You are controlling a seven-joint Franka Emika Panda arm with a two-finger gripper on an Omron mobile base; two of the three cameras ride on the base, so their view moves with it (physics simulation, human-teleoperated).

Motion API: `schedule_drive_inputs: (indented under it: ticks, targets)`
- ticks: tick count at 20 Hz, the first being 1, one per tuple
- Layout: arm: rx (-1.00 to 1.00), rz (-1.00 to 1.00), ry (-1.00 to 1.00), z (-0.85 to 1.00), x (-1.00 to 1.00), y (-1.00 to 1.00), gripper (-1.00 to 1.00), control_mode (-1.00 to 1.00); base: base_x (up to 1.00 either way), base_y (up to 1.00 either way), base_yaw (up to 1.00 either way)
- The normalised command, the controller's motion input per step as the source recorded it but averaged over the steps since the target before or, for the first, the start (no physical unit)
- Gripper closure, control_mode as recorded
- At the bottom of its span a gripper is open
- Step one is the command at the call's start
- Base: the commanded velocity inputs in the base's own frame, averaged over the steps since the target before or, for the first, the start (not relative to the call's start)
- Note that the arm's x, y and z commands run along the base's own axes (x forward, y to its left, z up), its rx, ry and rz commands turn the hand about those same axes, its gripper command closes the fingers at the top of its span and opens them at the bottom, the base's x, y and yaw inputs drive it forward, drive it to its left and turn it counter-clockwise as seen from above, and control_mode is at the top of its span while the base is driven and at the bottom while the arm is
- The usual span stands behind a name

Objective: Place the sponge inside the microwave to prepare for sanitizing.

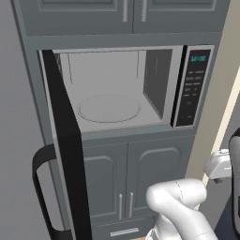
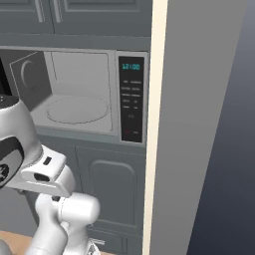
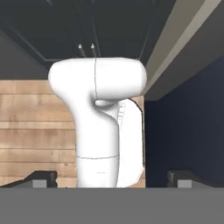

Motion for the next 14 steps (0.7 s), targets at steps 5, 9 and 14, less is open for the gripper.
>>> schedule_drive_inputs:
  ticks: [5, 9, 14]
  targets:
    - [0.00, 0.01, 0.13, 0.00, 0.33, 0.00, -1.00, -1.00, 0.00, 0.00, 0.00]
    - [0.00, 0.02, 0.02, -0.02, 0.15, 0.03, -1.00, -1.00, 0.00, 0.00, 0.00]
    - [0.00, 0.00, 0.00, -0.01, 0.00, 0.01, -1.00, -1.00, 0.00, 0.00, 0.00]
